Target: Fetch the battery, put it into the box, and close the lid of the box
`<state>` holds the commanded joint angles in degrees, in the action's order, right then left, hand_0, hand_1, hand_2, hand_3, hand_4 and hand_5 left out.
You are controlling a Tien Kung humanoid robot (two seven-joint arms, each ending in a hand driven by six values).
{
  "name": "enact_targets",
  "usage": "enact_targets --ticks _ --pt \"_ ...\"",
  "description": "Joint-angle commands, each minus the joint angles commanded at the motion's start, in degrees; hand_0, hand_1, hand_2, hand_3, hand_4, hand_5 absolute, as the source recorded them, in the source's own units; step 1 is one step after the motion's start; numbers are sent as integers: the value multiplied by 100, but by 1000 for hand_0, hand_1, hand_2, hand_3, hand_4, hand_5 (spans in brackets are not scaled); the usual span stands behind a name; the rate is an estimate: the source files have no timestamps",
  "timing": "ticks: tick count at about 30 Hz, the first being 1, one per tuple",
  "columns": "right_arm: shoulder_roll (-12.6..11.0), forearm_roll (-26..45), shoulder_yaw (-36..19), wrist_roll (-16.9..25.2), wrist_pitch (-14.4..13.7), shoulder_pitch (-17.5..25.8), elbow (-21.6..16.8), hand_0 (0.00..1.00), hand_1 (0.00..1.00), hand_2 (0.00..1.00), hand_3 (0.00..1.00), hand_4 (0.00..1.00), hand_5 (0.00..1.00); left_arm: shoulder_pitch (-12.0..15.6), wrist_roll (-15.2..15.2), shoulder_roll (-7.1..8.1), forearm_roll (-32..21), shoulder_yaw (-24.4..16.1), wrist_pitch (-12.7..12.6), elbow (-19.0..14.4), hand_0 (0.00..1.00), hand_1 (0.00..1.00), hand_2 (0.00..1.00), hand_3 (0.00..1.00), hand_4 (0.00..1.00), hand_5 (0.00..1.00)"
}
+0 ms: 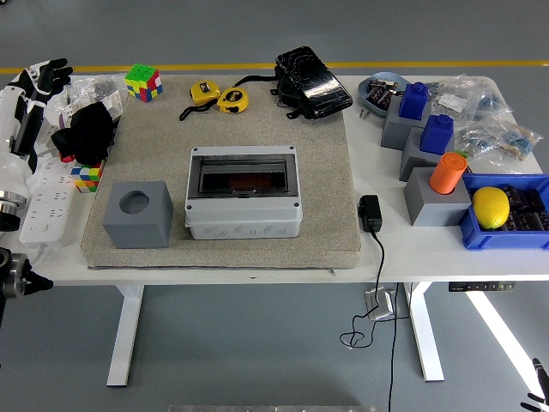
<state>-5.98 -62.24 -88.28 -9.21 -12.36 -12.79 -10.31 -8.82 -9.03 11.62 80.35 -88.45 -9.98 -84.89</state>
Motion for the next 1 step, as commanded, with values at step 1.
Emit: enact_targets --ticks 1 --pt "1 3 0 2 1 -2 0 805 748 727 785 998 987 -2 0 0 -1 -3 0 0 814 790 766 764 998 998"
